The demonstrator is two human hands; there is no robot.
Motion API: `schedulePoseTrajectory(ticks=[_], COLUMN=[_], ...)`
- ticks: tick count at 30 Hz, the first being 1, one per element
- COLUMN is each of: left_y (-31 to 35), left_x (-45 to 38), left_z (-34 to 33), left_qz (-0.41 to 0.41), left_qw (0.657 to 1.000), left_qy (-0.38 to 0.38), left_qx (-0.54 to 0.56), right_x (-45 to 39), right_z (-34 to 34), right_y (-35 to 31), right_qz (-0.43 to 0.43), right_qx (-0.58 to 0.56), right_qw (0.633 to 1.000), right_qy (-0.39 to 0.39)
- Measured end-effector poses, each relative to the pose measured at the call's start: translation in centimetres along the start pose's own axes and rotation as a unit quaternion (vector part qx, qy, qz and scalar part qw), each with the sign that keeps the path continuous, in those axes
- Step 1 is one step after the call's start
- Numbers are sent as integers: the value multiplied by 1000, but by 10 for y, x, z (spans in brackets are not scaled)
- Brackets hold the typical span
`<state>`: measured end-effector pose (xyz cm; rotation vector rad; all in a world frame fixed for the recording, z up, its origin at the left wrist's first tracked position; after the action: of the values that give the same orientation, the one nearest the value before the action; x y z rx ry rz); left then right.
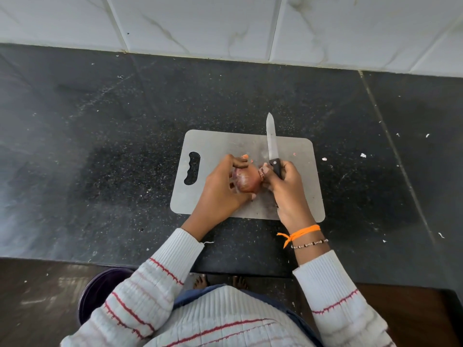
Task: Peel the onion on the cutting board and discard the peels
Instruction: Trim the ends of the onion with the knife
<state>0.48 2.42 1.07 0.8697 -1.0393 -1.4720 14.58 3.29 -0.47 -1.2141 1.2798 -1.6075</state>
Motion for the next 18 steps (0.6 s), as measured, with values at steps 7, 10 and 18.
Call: schedulePoseTrajectory(ticks=[7,10,18], left_y=[0,0,5], left_x=[1,-6,-14], left_z=[-6,-3,3], left_qz=[-10,-10,1], left_qw=[998,993,984], left_qy=[53,94,114], left_qx=[-34,-64,-141], right_x=[-9,-5,-2], right_z=[-3,3,20], right_y=[-5,-4,-10], right_qz=[36,54,103], right_qx=[78,69,135], right_qw=[996,996,985], right_qy=[27,25,21])
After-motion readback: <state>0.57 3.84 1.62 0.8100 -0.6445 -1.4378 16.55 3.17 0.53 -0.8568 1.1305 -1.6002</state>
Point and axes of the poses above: each hand's wrist, its own x-axis away from the middle knuckle, its own z-axis out of the back of the hand, y = z × x, the point moved 2 cm from there along -x, towards the middle knuckle, and after that the axes turned 2 degrees about z, right-handed, at the moved point
